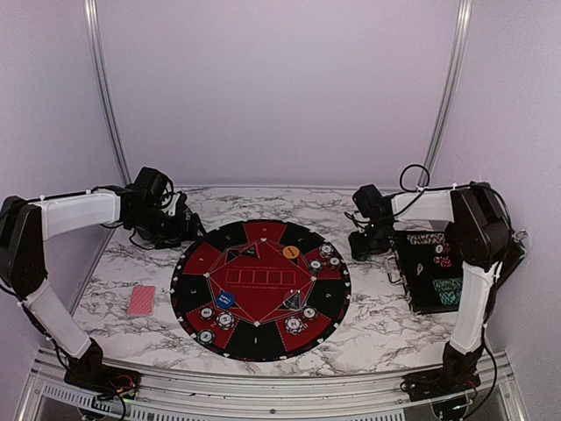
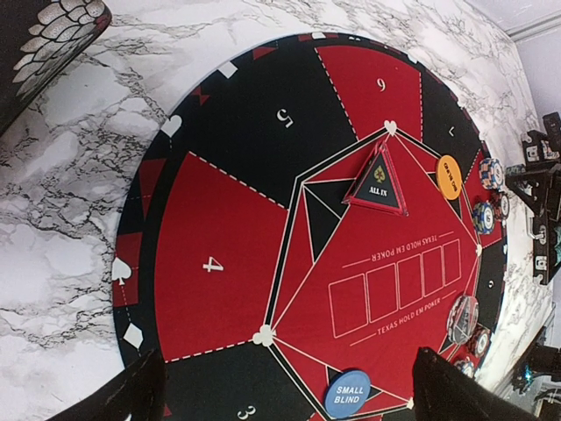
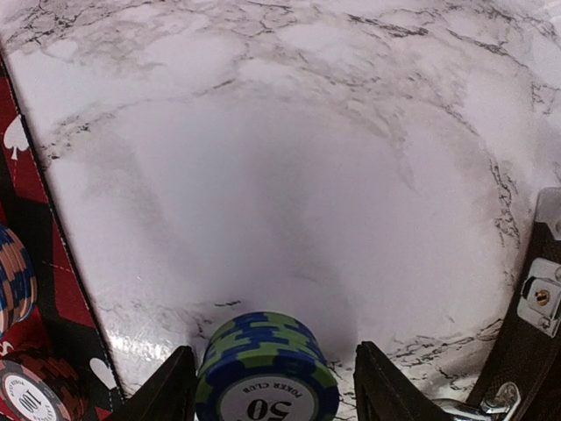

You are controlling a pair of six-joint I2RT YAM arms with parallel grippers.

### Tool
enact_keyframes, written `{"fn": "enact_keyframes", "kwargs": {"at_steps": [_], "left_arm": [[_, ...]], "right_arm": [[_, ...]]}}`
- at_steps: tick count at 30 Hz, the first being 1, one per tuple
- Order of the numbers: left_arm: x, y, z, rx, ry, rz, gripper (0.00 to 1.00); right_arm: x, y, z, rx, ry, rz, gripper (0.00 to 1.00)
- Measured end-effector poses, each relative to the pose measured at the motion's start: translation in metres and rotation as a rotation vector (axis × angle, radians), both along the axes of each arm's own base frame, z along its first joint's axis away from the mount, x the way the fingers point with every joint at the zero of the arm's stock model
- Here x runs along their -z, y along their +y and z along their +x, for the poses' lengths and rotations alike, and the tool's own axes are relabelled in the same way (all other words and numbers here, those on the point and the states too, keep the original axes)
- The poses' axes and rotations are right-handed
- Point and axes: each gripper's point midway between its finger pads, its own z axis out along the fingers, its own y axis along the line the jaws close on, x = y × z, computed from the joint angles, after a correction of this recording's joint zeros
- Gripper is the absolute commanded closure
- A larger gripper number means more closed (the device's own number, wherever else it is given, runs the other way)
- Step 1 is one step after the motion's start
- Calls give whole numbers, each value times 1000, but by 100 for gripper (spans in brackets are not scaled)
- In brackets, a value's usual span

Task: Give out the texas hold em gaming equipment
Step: Pick up the pile of poker chips from the center of the board.

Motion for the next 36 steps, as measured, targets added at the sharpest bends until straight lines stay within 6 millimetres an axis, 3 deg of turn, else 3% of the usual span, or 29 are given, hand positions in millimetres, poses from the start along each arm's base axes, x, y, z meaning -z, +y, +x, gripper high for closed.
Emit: {"fn": "enact_keyframes", "kwargs": {"at_steps": [27,36], "left_arm": [[0,1,0,-2,0,0,1],[0,1,0,-2,0,0,1]], "right_arm": [[1,6,-5,18,-18,12,52],[1,7,-7,26,-22,32,64]]}}
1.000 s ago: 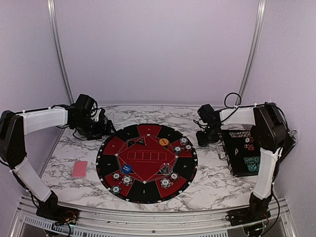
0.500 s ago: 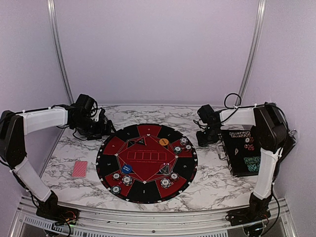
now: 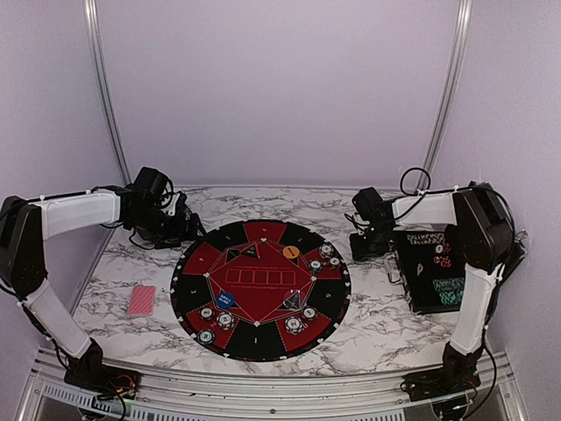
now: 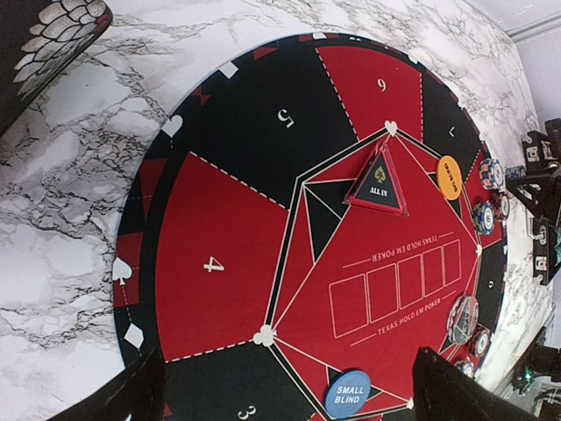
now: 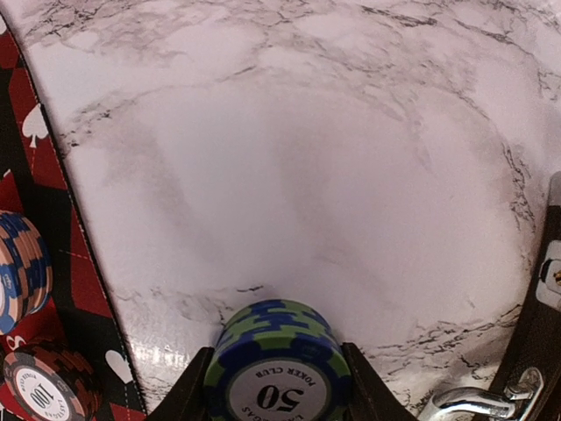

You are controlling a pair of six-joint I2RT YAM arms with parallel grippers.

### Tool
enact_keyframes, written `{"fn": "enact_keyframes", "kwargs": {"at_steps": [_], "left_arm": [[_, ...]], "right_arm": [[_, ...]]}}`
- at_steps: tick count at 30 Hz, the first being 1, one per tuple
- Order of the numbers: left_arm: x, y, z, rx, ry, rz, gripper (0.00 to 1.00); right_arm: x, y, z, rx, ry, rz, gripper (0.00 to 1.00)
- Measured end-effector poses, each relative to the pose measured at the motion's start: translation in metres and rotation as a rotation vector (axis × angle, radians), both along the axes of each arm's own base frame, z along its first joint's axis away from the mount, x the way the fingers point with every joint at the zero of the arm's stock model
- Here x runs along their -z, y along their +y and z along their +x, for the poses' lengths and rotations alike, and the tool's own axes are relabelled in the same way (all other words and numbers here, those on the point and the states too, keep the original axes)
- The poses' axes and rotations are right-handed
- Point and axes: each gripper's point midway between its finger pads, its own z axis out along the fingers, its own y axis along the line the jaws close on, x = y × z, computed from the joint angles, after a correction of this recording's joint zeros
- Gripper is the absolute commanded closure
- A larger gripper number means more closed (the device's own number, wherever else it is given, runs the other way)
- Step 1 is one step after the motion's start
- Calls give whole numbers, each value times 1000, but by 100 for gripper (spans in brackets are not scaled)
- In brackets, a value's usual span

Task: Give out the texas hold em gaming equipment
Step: Pick up the pile of poker chips from the center of the board.

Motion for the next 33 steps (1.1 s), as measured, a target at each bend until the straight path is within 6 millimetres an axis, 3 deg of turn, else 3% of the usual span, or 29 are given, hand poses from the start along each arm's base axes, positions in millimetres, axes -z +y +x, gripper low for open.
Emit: {"fn": "enact_keyframes", "kwargs": {"at_steps": [9,33], "left_arm": [[0,0,0,0,0,0,1],[0,0,0,0,0,0,1]], "right_arm": [[-1,0,-1,0,3,-2,69],[-13,-2,-7,8,-11,-10,71]]}}
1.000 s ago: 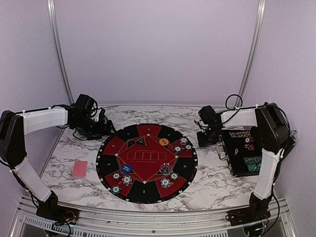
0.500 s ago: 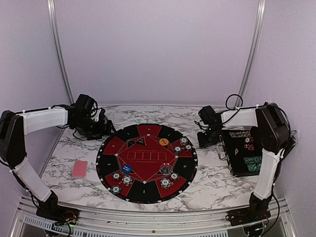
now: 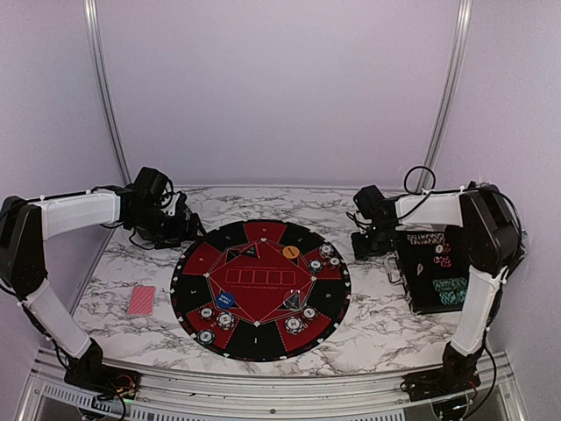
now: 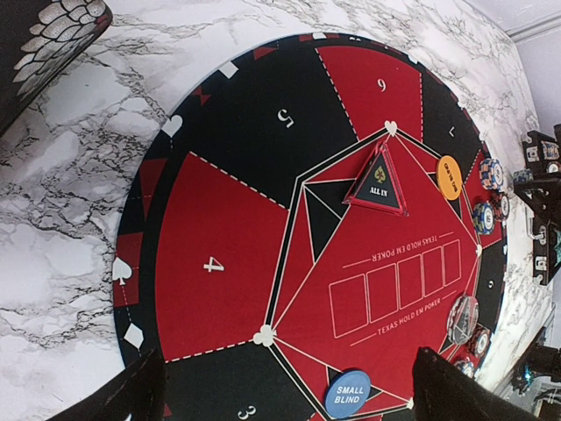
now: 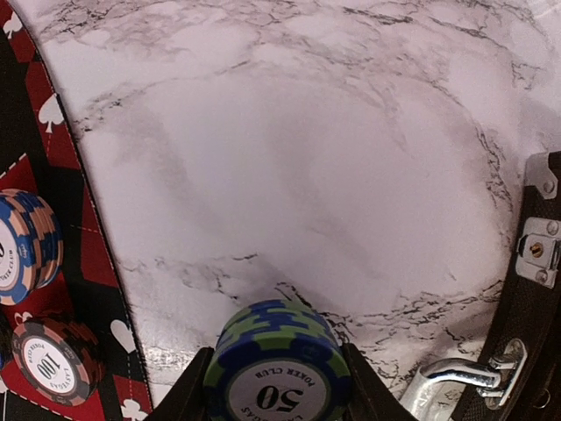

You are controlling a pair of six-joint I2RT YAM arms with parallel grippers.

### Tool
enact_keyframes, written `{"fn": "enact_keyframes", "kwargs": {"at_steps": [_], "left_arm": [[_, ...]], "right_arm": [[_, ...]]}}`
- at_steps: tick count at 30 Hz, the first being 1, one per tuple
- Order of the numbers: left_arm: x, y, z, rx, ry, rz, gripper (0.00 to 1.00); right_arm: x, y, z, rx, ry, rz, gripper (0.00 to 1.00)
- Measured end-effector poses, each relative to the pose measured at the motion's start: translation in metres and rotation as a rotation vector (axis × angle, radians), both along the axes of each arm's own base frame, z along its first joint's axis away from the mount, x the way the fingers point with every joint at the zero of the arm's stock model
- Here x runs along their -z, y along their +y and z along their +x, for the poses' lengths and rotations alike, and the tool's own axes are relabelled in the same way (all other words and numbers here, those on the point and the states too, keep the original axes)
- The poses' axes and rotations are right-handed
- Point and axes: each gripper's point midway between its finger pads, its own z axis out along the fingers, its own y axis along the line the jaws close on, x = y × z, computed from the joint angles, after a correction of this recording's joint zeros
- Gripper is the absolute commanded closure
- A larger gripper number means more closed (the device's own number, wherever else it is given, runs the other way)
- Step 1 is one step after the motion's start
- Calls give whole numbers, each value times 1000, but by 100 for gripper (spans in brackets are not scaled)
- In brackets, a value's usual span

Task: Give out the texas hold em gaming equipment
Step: Pick up the pile of poker chips from the center of the board, then place the poker chips pile in the dealer area.

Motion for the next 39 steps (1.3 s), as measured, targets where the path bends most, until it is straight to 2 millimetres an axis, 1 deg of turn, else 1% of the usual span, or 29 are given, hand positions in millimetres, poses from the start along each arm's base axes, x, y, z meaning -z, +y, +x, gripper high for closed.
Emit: {"fn": "enact_keyframes", "kwargs": {"at_steps": [9,16,23,32,39], "left_arm": [[0,0,0,0,0,-1,1],[0,0,0,0,0,-1,1],[0,0,0,0,0,-1,1],[0,0,0,0,0,-1,1],[0,0,0,0,0,0,1]], "right_arm": [[-3,-2,-14,2,4,-2,71],[-12,14,-28,-30,-12,10,71],[-16,26,-46,-47,-15,23,71],[-23,41,-78,-76,-19,29,71],[-30,62,-100,-111,-34,49,71]]}}
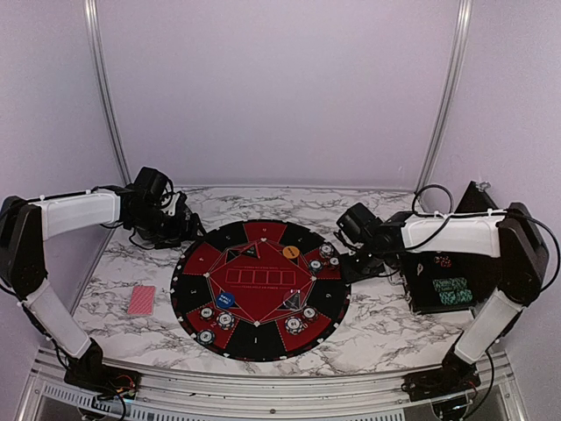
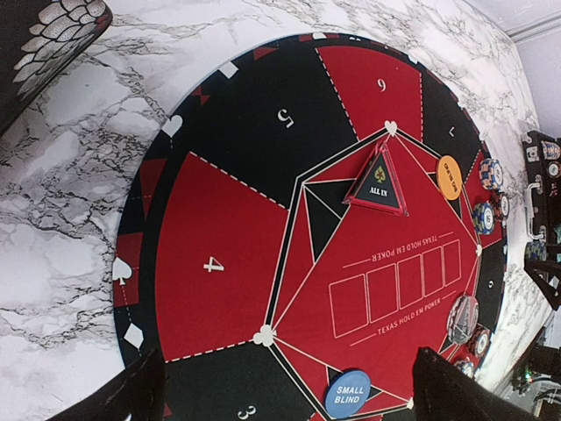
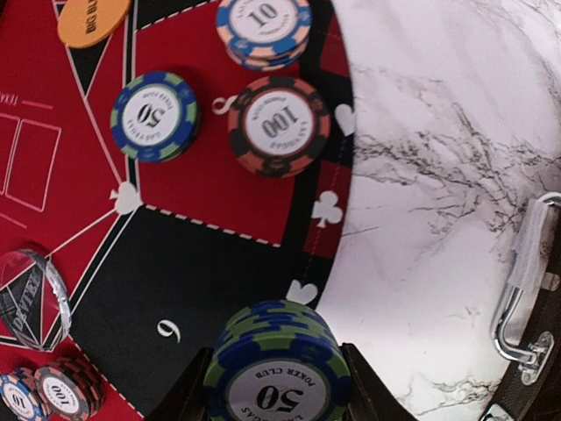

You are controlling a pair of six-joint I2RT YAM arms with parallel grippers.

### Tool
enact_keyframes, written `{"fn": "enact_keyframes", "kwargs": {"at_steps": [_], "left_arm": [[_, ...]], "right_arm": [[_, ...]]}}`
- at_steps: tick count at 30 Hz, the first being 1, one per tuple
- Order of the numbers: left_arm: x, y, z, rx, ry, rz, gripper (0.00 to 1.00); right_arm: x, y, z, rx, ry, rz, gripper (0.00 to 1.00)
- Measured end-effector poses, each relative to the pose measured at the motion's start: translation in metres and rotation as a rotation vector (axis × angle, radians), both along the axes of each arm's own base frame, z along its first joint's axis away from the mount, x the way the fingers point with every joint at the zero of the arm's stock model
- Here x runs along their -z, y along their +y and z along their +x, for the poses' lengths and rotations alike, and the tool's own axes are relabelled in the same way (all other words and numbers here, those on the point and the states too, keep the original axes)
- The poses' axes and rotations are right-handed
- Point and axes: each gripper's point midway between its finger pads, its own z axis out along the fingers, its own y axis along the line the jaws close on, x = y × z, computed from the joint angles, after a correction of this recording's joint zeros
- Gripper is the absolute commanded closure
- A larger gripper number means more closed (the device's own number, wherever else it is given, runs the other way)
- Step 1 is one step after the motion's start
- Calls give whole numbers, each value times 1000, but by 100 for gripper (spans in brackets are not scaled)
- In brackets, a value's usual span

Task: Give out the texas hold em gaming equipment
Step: Place the poker chips pile in the dealer area.

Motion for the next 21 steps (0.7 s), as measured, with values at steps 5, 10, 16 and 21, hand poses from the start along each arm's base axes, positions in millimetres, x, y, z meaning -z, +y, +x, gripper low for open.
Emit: {"fn": "enact_keyframes", "kwargs": {"at_steps": [5,10,16,21], "left_arm": [[0,0,0,0,0,0,1],[0,1,0,-2,-1,3,1],[0,1,1,-5,-2,8,1],[0,1,1,-5,-2,8,1]], "right_arm": [[4,17,-22,-36,7,-1,71],[10,27,-45,-60,23,-1,71],[7,42,-63,-80,20,17,71],[11,46,-76,-83,29,17,71]]}}
